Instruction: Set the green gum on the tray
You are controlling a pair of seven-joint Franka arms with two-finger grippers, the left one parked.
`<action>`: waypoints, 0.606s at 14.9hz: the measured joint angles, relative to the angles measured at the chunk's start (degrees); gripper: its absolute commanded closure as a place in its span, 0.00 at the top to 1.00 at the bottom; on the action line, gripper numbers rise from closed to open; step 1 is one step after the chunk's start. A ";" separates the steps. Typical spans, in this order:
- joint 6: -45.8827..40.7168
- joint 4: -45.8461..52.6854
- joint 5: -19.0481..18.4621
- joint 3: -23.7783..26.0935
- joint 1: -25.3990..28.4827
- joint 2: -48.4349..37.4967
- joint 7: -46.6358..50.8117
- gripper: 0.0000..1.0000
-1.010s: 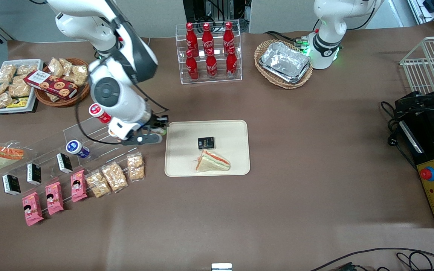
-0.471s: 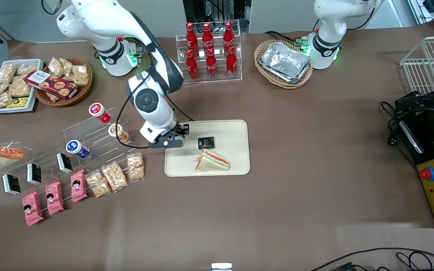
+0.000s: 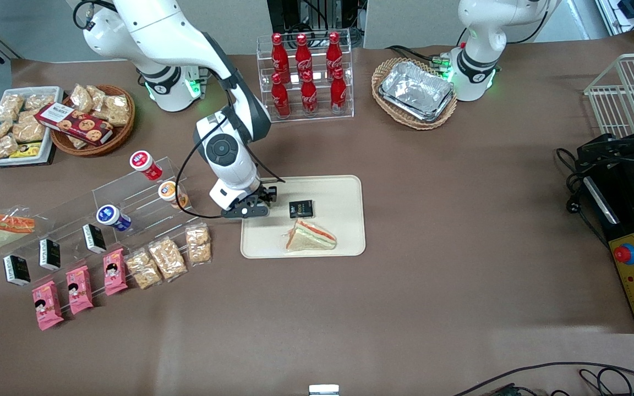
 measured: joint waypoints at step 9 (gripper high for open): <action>-17.86 3.07 0.02 -1.54 -13.74 -12.60 -13.66 0.99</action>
